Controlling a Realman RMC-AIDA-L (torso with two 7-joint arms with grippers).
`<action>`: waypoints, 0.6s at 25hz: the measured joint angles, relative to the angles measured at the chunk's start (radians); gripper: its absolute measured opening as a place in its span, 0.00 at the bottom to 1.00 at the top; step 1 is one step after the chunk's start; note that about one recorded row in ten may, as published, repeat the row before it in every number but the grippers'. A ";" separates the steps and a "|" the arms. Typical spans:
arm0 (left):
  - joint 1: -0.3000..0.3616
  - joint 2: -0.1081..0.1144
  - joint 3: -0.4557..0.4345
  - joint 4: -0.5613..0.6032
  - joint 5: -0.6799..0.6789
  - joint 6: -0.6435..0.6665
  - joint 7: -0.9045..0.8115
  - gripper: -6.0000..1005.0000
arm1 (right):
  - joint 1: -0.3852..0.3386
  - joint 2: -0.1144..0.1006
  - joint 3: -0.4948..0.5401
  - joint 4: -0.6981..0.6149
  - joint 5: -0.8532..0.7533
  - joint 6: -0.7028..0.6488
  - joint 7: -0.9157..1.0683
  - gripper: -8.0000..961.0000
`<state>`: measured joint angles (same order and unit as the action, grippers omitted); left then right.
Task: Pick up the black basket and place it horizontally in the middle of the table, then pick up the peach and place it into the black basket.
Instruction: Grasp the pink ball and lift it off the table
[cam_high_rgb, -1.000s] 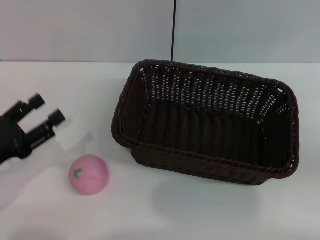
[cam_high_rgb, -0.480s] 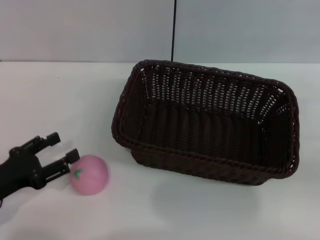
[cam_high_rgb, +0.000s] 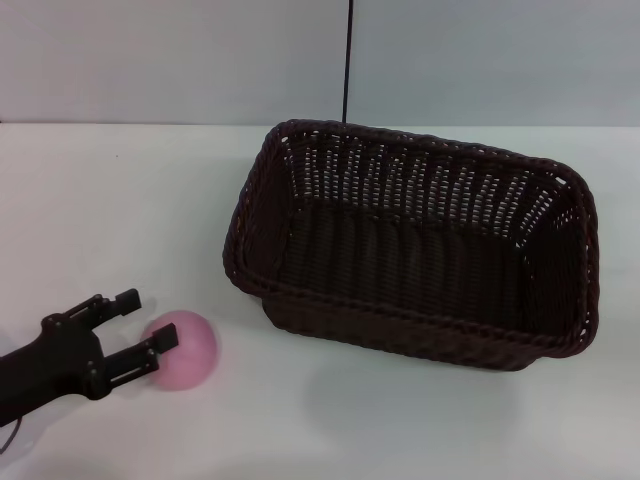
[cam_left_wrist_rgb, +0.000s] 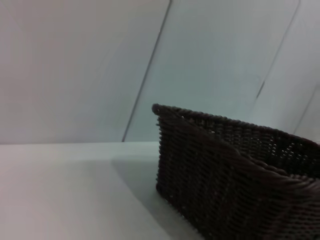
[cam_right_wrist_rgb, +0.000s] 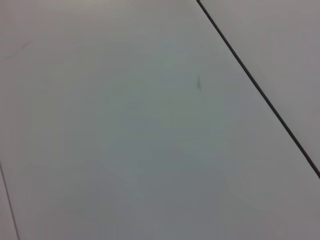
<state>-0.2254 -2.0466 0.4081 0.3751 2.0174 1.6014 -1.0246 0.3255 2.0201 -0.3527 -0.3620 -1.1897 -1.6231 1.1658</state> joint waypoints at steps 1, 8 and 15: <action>0.000 0.000 0.000 0.000 0.000 0.000 0.000 0.78 | 0.000 0.001 0.000 0.000 0.000 0.000 0.000 0.53; -0.013 -0.006 0.000 -0.003 0.046 -0.003 -0.004 0.78 | -0.002 0.003 0.000 0.000 0.000 0.002 -0.002 0.53; -0.019 -0.006 -0.003 -0.004 0.063 -0.003 -0.005 0.73 | -0.009 0.006 -0.003 0.003 -0.001 0.002 -0.002 0.53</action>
<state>-0.2441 -2.0527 0.4052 0.3713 2.0805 1.5982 -1.0292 0.3167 2.0256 -0.3553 -0.3595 -1.1904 -1.6213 1.1642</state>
